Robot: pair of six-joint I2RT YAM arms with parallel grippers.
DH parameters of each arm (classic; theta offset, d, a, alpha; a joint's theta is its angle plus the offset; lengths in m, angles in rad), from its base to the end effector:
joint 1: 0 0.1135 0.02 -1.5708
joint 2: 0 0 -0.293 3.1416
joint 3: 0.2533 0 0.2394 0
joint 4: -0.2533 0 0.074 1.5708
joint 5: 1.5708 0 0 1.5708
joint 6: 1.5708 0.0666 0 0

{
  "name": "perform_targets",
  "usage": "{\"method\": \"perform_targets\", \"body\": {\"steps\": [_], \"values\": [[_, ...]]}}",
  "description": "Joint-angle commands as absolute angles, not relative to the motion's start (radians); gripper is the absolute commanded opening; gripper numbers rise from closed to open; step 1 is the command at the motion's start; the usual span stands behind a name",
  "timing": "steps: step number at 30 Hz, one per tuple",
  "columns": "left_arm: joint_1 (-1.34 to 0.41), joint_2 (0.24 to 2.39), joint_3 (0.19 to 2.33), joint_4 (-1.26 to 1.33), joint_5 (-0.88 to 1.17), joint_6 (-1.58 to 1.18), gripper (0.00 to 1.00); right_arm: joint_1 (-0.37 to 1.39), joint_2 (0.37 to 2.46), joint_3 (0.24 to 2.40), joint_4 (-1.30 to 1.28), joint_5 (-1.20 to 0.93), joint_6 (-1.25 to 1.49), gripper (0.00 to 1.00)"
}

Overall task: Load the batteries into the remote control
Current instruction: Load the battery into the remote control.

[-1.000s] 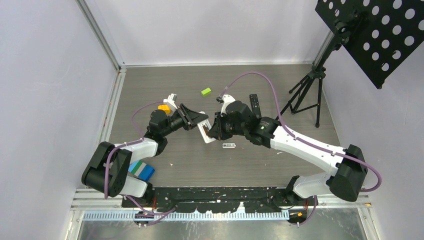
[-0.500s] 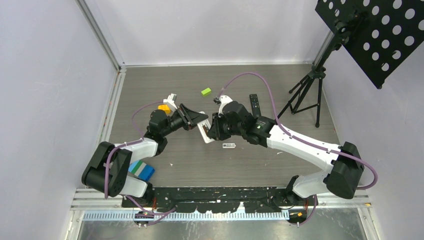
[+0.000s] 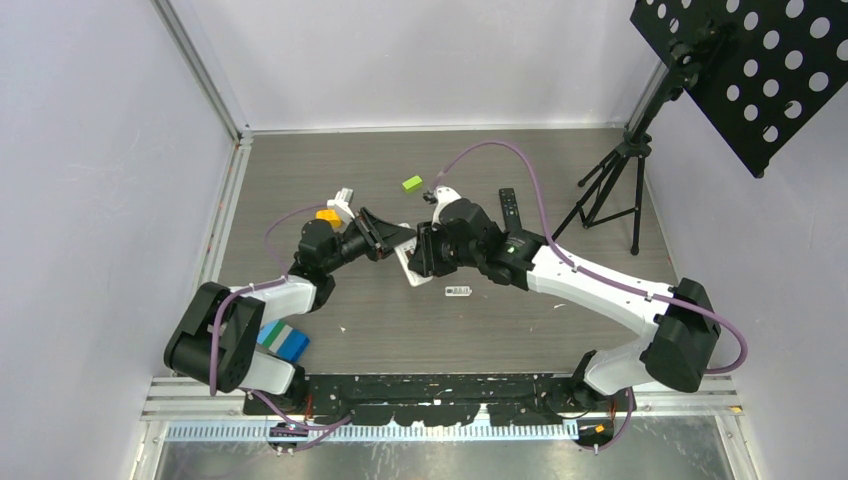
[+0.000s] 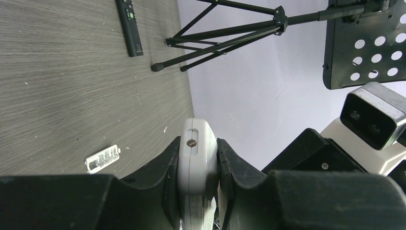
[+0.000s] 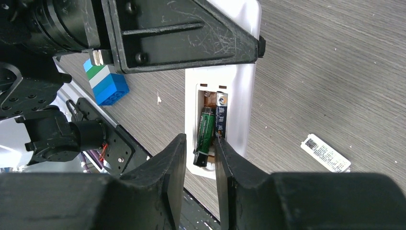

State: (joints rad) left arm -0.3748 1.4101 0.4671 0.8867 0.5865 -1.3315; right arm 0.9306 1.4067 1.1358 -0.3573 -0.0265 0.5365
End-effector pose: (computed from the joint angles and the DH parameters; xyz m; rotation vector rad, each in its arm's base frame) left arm 0.2536 -0.1394 0.2431 -0.3871 1.9067 -1.7037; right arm 0.1929 0.2619 0.3157 -0.4718 2.2827 0.8182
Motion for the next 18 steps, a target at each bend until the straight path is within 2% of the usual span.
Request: {"method": "perform_targets", "body": {"steps": [1,9,18], "values": [[-0.379,1.407,0.474,0.959,0.594,-1.395,0.00,0.936,1.390,1.173,-0.336,-0.005,0.563,0.35],[-0.379,1.399,0.454,0.976,0.571,-1.480,0.00,0.928,1.302,1.122,-0.268,0.078,0.612,0.43],[-0.385,1.302,0.397,1.043,0.425,-1.641,0.00,0.920,1.091,0.919,-0.007,0.110,0.737,0.75]]}}
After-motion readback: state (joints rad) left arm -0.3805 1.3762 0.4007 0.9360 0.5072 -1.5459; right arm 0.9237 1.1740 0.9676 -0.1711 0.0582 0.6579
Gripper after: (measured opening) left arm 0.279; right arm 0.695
